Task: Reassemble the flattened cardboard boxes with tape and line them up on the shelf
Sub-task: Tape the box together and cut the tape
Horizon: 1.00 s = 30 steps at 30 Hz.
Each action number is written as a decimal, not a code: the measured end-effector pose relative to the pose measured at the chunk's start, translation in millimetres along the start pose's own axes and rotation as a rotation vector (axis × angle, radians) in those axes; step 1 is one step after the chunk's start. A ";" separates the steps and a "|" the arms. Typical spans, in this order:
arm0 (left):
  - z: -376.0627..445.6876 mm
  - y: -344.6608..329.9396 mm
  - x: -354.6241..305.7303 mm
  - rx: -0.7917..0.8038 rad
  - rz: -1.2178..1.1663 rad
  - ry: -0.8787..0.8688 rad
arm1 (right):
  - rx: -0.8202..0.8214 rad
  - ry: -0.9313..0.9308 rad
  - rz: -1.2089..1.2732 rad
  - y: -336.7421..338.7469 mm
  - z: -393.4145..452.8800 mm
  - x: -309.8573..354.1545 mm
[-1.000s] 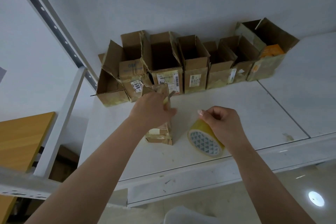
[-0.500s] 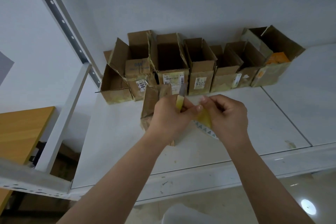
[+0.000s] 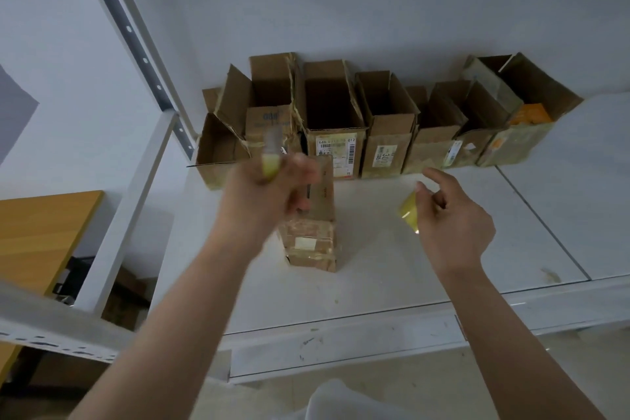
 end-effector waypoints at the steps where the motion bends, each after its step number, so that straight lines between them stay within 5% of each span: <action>1: 6.7 15.7 2.0 -0.079 0.014 -0.019 | 0.012 0.037 -0.037 -3.1 -2.9 -7.1; 6: 15.5 44.1 38.5 -0.205 0.168 0.012 | 0.180 0.191 -0.090 -27.7 -46.0 -18.9; 11: 4.0 46.9 67.6 -0.180 0.201 0.035 | 0.410 -0.045 -0.102 -40.4 -58.9 -16.7; 16: -2.2 33.0 74.8 -0.071 0.096 0.009 | 0.395 0.105 0.324 -20.7 -26.6 55.1; 20: -5.1 25.7 82.5 -0.050 0.093 -0.081 | 0.580 0.164 0.235 -28.2 -35.0 88.1; 30: -6.3 25.9 105.8 -0.077 0.103 -0.145 | 0.505 0.261 0.294 -35.1 -51.2 84.7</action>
Point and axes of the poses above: each hand's wrist, its own z-axis towards the middle knuckle, its own y-axis out of the back of the hand, x = y × z, the point moved 3 cm from there along z, towards the middle knuckle, and after that the axes turned 4 degrees about -x, right-handed, at the moved point
